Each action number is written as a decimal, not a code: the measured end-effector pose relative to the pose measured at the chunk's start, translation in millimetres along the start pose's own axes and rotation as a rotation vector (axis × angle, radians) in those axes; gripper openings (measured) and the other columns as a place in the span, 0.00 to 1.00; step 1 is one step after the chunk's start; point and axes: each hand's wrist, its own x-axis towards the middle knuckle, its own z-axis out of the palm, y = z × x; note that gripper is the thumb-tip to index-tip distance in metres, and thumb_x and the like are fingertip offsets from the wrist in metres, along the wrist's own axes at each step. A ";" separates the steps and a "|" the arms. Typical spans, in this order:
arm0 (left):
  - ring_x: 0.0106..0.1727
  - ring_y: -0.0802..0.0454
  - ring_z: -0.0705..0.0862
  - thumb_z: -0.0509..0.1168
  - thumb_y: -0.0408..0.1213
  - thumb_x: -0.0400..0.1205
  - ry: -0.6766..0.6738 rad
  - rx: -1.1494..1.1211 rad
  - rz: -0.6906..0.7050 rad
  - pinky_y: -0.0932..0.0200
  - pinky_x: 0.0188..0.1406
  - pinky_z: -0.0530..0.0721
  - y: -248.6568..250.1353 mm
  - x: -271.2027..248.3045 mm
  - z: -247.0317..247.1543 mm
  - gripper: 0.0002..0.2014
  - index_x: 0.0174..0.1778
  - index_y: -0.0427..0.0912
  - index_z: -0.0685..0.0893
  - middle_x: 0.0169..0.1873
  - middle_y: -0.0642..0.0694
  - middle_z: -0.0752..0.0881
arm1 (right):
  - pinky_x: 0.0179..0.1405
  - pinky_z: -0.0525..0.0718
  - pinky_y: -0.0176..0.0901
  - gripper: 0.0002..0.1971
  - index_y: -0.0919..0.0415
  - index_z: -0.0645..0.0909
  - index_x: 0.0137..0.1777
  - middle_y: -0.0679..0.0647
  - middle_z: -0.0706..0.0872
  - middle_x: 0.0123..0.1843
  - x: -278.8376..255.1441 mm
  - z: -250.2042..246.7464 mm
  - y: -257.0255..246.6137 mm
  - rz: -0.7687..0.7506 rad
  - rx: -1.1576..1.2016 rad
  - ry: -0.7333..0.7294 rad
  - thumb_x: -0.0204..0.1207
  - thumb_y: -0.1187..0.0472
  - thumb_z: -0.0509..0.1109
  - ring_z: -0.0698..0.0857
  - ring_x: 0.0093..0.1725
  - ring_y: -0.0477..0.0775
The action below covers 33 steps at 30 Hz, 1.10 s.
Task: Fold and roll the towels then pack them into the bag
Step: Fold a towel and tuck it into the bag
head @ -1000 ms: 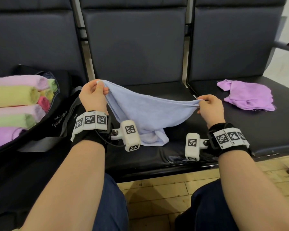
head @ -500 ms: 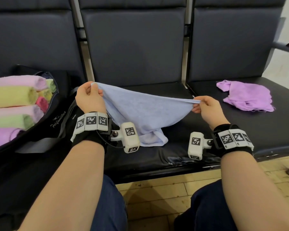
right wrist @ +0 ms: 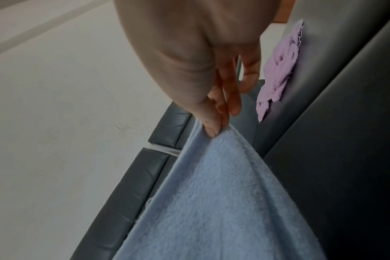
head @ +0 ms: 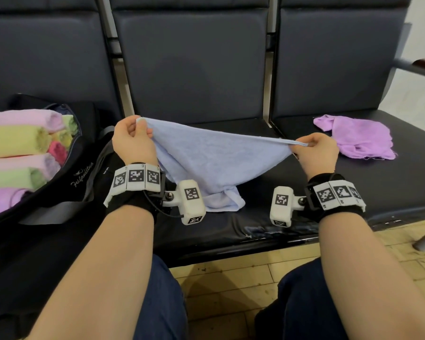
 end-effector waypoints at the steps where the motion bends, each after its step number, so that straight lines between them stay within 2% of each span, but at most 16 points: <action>1: 0.36 0.55 0.84 0.62 0.31 0.83 -0.010 -0.003 0.001 0.58 0.50 0.86 0.9 -0.8 -0.2 0.08 0.53 0.35 0.84 0.34 0.53 0.84 | 0.41 0.76 0.38 0.03 0.56 0.83 0.39 0.54 0.86 0.39 -0.9 -1.2 -0.2 0.002 -0.020 0.011 0.71 0.63 0.75 0.83 0.40 0.51; 6: 0.35 0.56 0.84 0.62 0.32 0.83 -0.014 0.006 0.009 0.58 0.51 0.86 1.4 0.6 -3.8 0.09 0.54 0.34 0.84 0.33 0.53 0.84 | 0.37 0.74 0.35 0.07 0.58 0.81 0.36 0.58 0.84 0.41 -4.2 -9.8 -0.6 -0.066 -0.036 -0.065 0.70 0.63 0.77 0.80 0.37 0.49; 10: 0.32 0.58 0.83 0.62 0.32 0.82 0.008 0.024 -0.011 0.58 0.50 0.86 -2.1 5.5 -8.2 0.09 0.54 0.33 0.85 0.31 0.53 0.83 | 0.29 0.81 0.36 0.07 0.58 0.80 0.38 0.57 0.86 0.36 -5.9 -13.6 -4.8 0.032 0.085 -0.174 0.73 0.65 0.76 0.83 0.24 0.46; 12: 0.32 0.59 0.83 0.62 0.32 0.82 0.019 0.035 -0.028 0.59 0.50 0.86 -2.6 7.4 -10.1 0.10 0.55 0.34 0.85 0.31 0.53 0.83 | 0.28 0.84 0.36 0.05 0.61 0.81 0.42 0.60 0.87 0.39 -6.1 -12.5 -5.8 0.088 0.205 -0.187 0.74 0.67 0.75 0.85 0.24 0.46; 15: 0.32 0.61 0.83 0.62 0.32 0.83 0.031 0.024 -0.057 0.61 0.50 0.86 2.0 7.4 -11.7 0.10 0.56 0.34 0.84 0.36 0.47 0.86 | 0.37 0.87 0.36 0.06 0.66 0.82 0.51 0.61 0.87 0.43 -6.6 -11.8 -9.2 0.130 0.380 -0.128 0.76 0.70 0.72 0.88 0.31 0.48; 17: 0.32 0.61 0.83 0.62 0.32 0.83 0.045 -0.010 -0.058 0.65 0.47 0.86 9.5 6.1 -14.1 0.10 0.57 0.34 0.84 0.40 0.43 0.87 | 0.43 0.88 0.38 0.07 0.68 0.83 0.53 0.59 0.88 0.42 -9.1 -11.3 -16.6 0.105 0.449 -0.075 0.77 0.70 0.71 0.88 0.35 0.50; 20: 0.36 0.59 0.84 0.61 0.31 0.84 0.035 -0.047 -0.037 0.70 0.42 0.84 23.6 3.4 -16.8 0.10 0.57 0.32 0.83 0.44 0.38 0.88 | 0.47 0.87 0.41 0.03 0.63 0.85 0.47 0.56 0.88 0.41 -13.8 -15.5 -33.3 0.071 0.536 0.035 0.76 0.69 0.72 0.87 0.38 0.50; 22: 0.37 0.58 0.85 0.61 0.30 0.83 0.027 -0.082 -0.006 0.67 0.45 0.85 37.2 5.2 -16.9 0.11 0.58 0.30 0.83 0.45 0.36 0.88 | 0.48 0.86 0.43 0.05 0.57 0.84 0.43 0.54 0.88 0.40 -11.5 -22.4 -50.2 0.035 0.580 0.102 0.75 0.68 0.73 0.87 0.40 0.50; 28: 0.40 0.57 0.84 0.60 0.30 0.85 0.050 -0.252 0.119 0.70 0.43 0.82 111.7 19.9 -8.0 0.09 0.58 0.30 0.80 0.45 0.41 0.84 | 0.52 0.84 0.40 0.04 0.54 0.80 0.46 0.53 0.85 0.45 3.7 -54.4 -124.0 -0.170 0.637 0.274 0.77 0.64 0.71 0.83 0.45 0.48; 31: 0.41 0.55 0.84 0.60 0.31 0.85 0.097 -0.328 0.193 0.68 0.46 0.82 148.6 27.4 -5.6 0.06 0.54 0.34 0.80 0.40 0.48 0.83 | 0.51 0.78 0.32 0.05 0.47 0.75 0.46 0.53 0.83 0.52 8.2 -70.6 -158.5 -0.267 0.631 0.333 0.79 0.59 0.68 0.81 0.50 0.47; 33: 0.39 0.59 0.83 0.60 0.31 0.85 0.118 -0.334 0.225 0.70 0.45 0.81 160.5 29.4 -4.8 0.06 0.54 0.34 0.80 0.40 0.48 0.83 | 0.47 0.75 0.26 0.04 0.49 0.73 0.48 0.47 0.80 0.47 10.1 -76.5 -169.5 -0.281 0.646 0.339 0.81 0.58 0.65 0.78 0.46 0.42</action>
